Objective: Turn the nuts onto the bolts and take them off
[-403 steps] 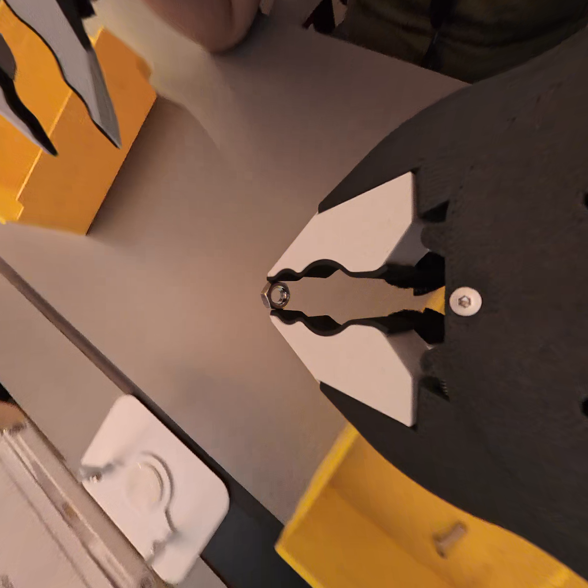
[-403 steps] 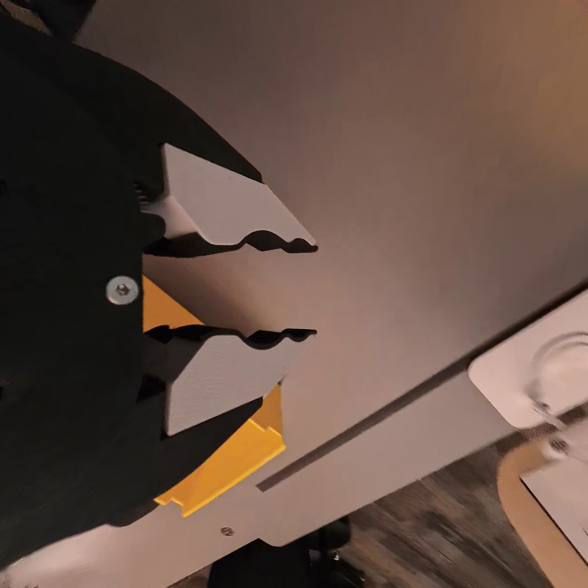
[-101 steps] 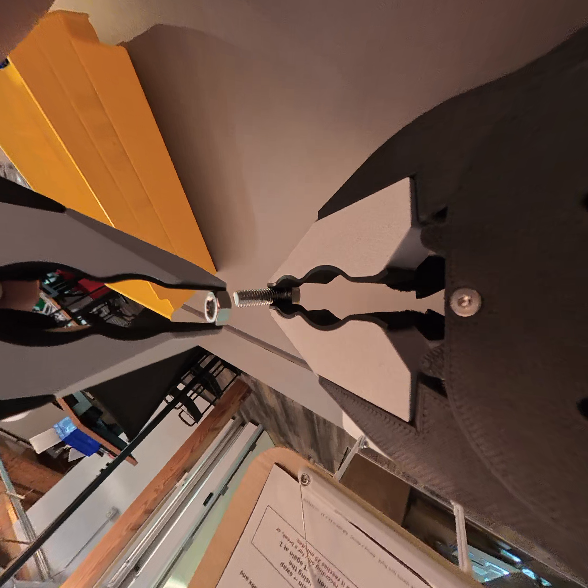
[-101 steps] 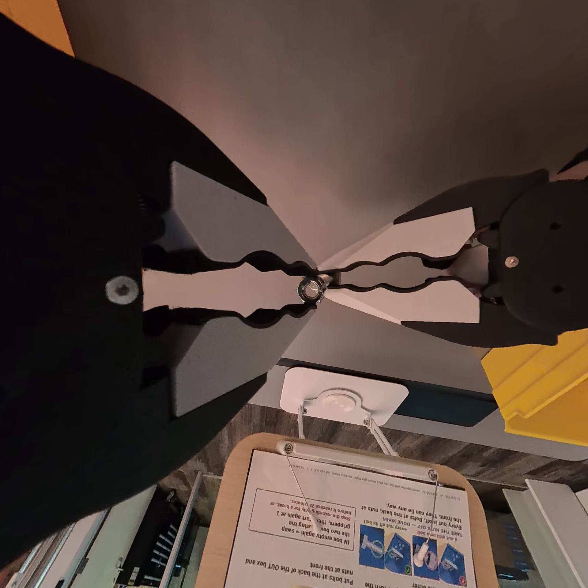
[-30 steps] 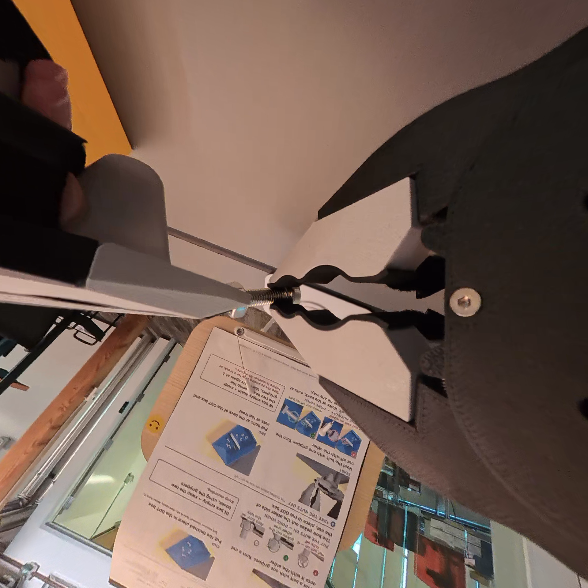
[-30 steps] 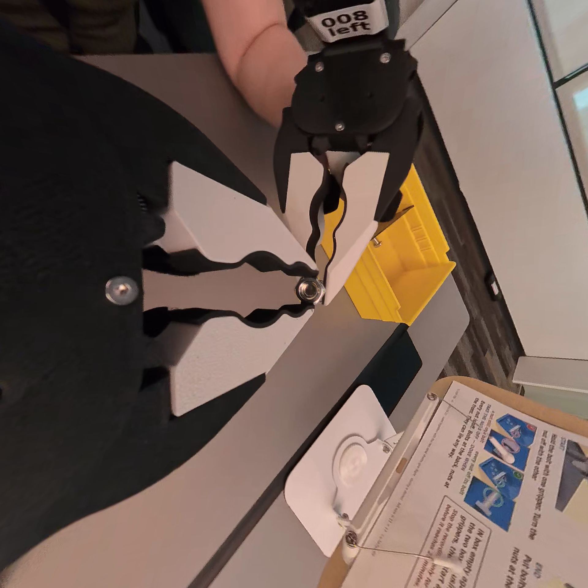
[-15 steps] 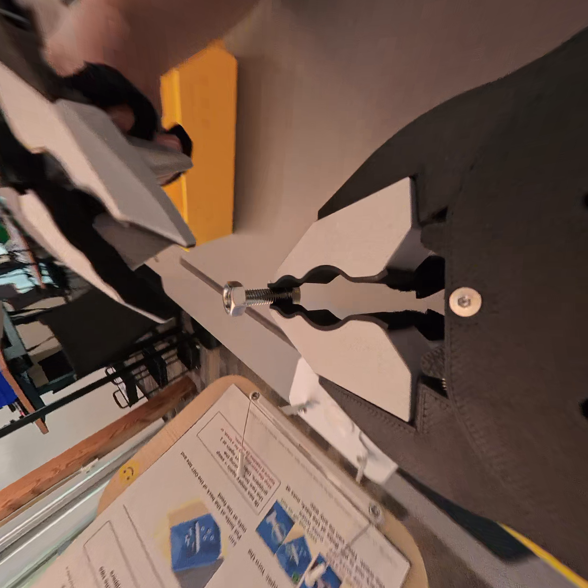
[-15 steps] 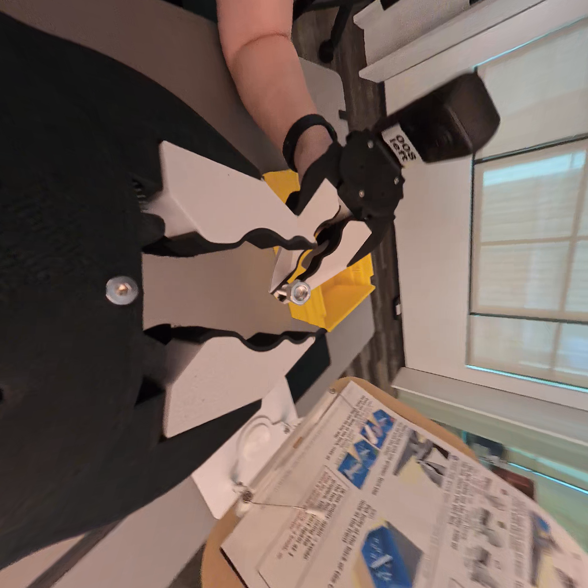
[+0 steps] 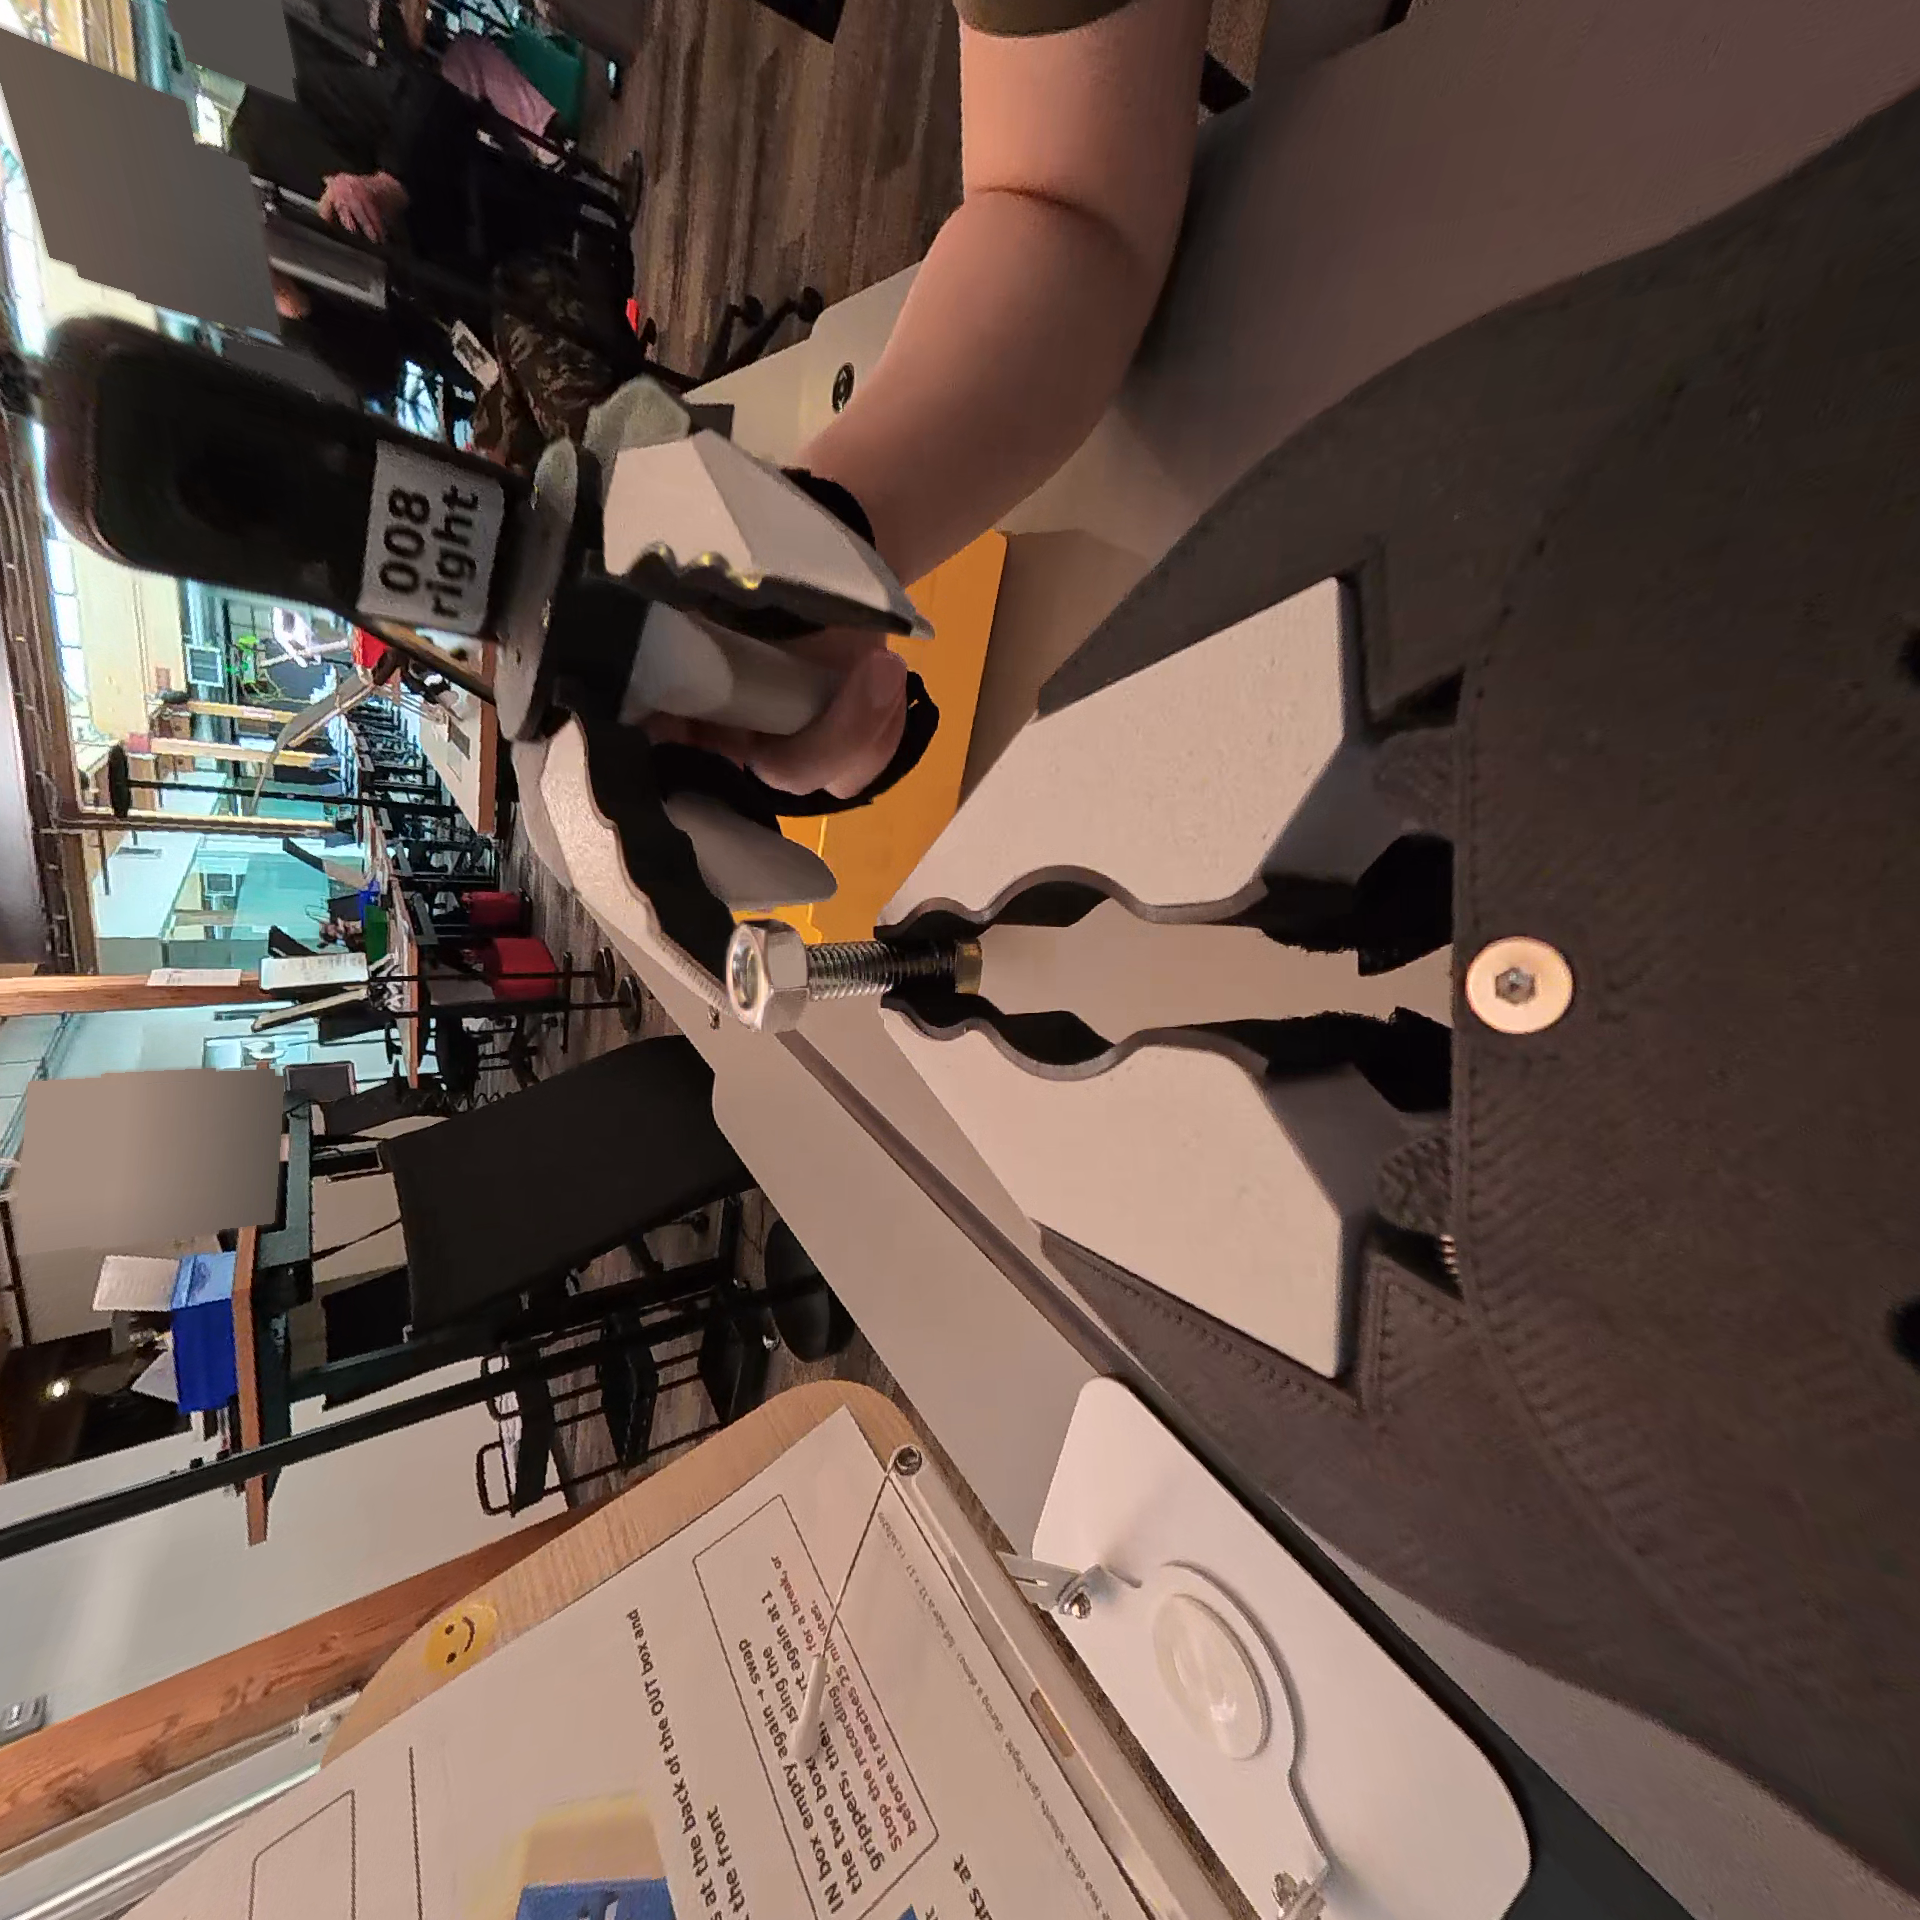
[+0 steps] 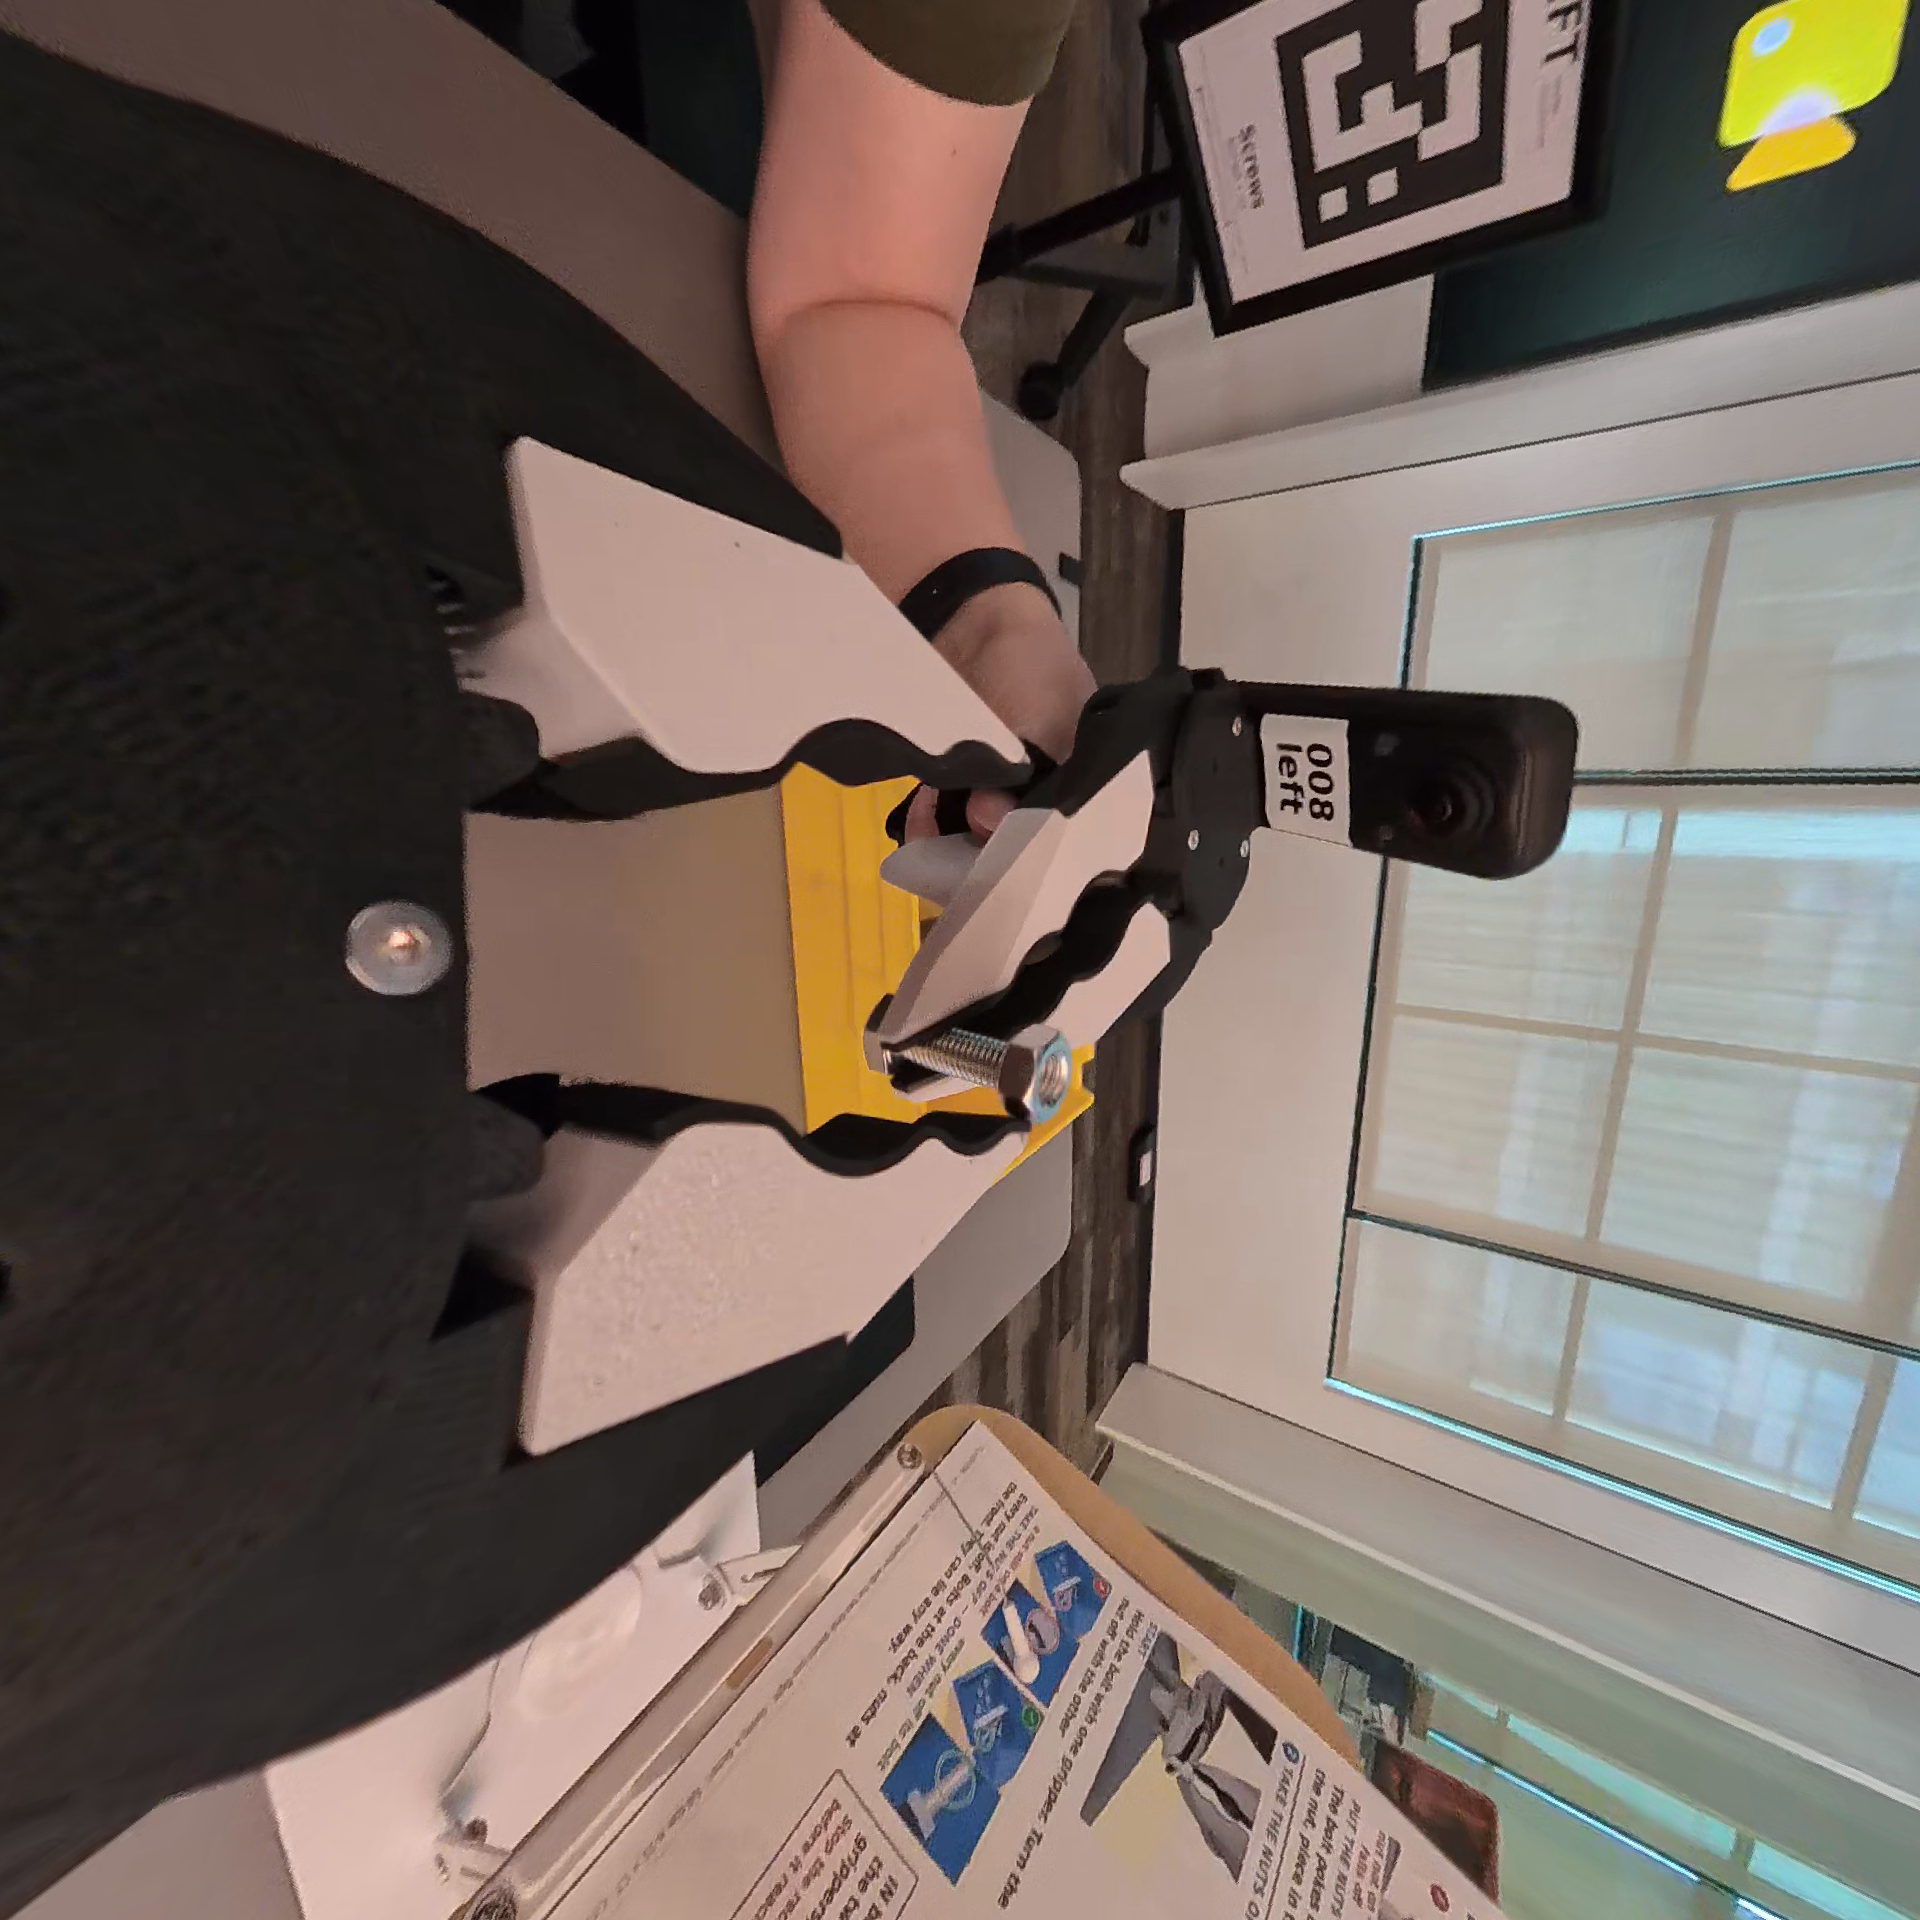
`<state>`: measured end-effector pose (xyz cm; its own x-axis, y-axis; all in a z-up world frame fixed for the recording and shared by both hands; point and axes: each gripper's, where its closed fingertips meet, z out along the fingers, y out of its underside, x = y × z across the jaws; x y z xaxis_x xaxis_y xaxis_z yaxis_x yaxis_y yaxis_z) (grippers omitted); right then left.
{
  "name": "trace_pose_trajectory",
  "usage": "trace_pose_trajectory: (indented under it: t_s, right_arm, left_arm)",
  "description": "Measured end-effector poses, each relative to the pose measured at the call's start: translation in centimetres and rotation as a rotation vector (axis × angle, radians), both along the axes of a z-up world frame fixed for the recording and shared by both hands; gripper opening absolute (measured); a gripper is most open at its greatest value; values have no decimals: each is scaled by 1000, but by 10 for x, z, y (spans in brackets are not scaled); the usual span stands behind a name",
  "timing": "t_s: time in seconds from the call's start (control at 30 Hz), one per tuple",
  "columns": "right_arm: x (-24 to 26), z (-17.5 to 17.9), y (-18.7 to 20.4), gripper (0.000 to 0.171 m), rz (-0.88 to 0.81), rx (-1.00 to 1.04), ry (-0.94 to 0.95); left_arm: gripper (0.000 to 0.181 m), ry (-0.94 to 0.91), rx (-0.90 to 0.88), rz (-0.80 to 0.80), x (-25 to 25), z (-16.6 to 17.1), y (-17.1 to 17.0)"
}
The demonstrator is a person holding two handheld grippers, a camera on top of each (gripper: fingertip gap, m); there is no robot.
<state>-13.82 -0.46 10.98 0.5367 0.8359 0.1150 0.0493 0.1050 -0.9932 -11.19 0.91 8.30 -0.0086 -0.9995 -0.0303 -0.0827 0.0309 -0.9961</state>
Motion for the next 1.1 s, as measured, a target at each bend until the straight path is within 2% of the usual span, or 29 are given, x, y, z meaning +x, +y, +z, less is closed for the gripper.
trace_pose_trajectory:
  t_s: [0.1, 0.17, 0.23, 0.27, 0.37, 0.47, 0.6, 0.63, 0.67, 0.7, 0.8, 0.9, 0.97, 1.07, 1.1]
  right_arm:
    - [1, 0, 0, 59, -26, 11, -29]
    - [1, 1, -4, 45, -5, -4, -29]
    - [2, 3, -6, 45, 2, -2, -18]
    - [4, 6, -4, 47, -20, 16, -10]
    - [5, 7, 2, 69, -47, 34, 6]
    - [-4, 1, -2, 71, -6, 20, -19]
    - [-1, 0, -3, 63, -31, 22, -61]
    - [0, 1, -6, 52, -15, 19, -58]
    - [0, 3, -9, 48, 6, 11, -41]
    - [2, 5, -7, 49, 0, 5, -22]
    - [2, 3, 0, 68, -42, 10, -23]
    - [-5, -3, -1, 70, -29, 10, -63]
    - [-2, -4, 0, 66, -49, 8, -85]
    - [3, 1, -4, 51, -32, 3, -56]
    - [4, 3, -4, 52, -26, -7, -34]
  left_arm:
    - [7, 6, 3, 17, -1, -1, 3]
    - [7, 0, -11, 29, -2, 1, 6]
    - [7, -8, -20, 25, -3, 2, 7]
    - [7, -11, -24, 22, -3, 2, 6]
    - [7, -11, -29, -2, -2, 3, 1]
    - [7, -9, -32, -16, 0, 2, -3]
    - [7, -8, -48, -4, -1, 2, 1]
    - [7, -10, -55, 2, -2, 2, 3]
    - [7, -12, -58, 5, -2, 3, 3]
    - [7, -13, -58, -2, -2, 3, 3]
    - [7, -2, -54, -11, 0, 1, -1]
    - [7, 4, -61, -17, 1, 0, -3]
    - [7, 5, -69, -16, 0, 0, -1]
    - [7, -5, -85, -3, -1, 2, 3]
    - [7, -7, -89, -5, -1, 2, 2]
